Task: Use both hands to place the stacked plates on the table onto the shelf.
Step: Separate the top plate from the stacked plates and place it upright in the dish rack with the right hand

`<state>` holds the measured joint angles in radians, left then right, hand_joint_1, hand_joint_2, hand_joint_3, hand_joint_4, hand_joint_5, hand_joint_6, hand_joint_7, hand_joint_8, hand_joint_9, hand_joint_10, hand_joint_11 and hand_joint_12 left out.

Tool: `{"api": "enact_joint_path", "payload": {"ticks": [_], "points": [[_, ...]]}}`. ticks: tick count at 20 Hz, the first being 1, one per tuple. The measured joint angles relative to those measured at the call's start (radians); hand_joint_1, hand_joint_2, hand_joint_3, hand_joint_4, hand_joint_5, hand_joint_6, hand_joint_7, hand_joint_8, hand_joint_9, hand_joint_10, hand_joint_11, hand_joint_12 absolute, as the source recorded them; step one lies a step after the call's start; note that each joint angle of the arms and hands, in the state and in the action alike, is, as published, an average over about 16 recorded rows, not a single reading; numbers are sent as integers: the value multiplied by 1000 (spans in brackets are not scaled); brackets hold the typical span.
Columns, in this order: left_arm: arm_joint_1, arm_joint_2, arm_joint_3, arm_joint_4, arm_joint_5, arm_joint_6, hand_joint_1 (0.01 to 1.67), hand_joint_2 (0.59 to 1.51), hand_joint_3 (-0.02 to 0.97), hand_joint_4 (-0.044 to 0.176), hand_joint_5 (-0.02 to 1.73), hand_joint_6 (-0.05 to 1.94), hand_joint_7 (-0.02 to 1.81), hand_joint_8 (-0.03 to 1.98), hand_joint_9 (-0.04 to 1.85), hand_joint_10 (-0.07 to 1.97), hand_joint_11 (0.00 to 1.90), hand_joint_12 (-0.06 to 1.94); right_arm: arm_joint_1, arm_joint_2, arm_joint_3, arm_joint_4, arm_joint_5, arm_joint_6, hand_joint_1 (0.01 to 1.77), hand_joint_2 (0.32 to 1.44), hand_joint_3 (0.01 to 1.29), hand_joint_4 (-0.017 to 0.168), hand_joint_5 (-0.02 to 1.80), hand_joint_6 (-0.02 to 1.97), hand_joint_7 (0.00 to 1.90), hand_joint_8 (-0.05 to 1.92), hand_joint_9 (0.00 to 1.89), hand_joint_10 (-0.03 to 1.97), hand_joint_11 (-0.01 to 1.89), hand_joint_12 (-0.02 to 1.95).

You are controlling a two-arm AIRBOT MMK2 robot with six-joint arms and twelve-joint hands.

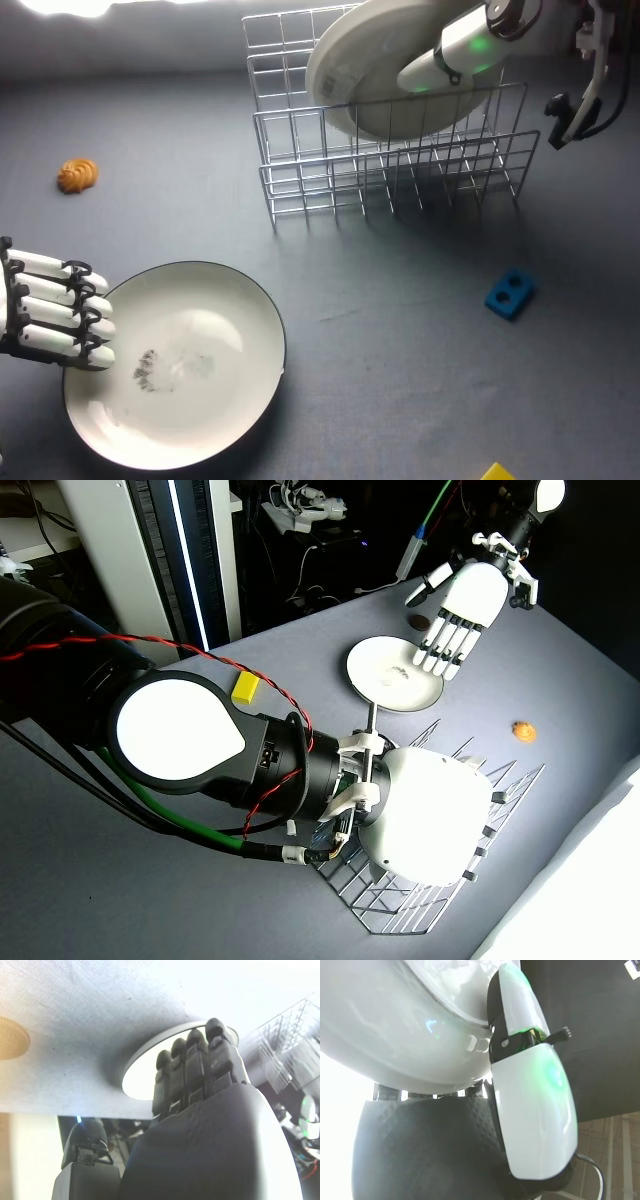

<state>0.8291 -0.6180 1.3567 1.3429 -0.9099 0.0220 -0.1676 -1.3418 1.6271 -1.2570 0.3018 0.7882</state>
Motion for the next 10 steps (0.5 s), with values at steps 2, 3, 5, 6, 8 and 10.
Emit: {"api": "enact_joint_path", "payload": {"ticks": [2,3,5,6,8,10], "points": [[0,1,0,0,-1,0,19,1148,14,2,189,10,164,4,126,-11,22,164,1,0,0,0,0,-2,1243,1079,16,-7,797,1113,960,878,1116,475,883,1308],[1,1,0,0,-1,0,19,1149,14,2,188,10,164,4,128,-13,22,168,1,0,0,0,-1,-3,1243,1079,16,-7,796,1115,959,894,1117,482,883,1311],[1,2,0,0,-1,0,19,1149,15,2,188,10,166,4,132,-14,22,175,1,0,0,0,-1,-4,1239,1079,16,-7,791,1109,953,935,1114,491,881,1315],[2,2,0,0,-2,0,19,1149,15,2,187,10,166,4,132,-13,22,176,2,0,0,0,-1,-4,1234,1079,16,-7,788,1075,949,926,1110,493,878,1316],[2,3,0,0,-2,0,19,1148,15,2,184,10,164,4,130,-11,22,172,2,0,0,0,-1,-4,1219,1078,15,-7,788,960,956,815,1100,488,871,1316],[3,4,0,0,-2,0,20,1146,15,2,180,10,164,4,129,-10,23,173,2,0,-1,0,-2,-3,1204,1077,15,-7,790,842,967,688,1079,474,860,1317]]}}
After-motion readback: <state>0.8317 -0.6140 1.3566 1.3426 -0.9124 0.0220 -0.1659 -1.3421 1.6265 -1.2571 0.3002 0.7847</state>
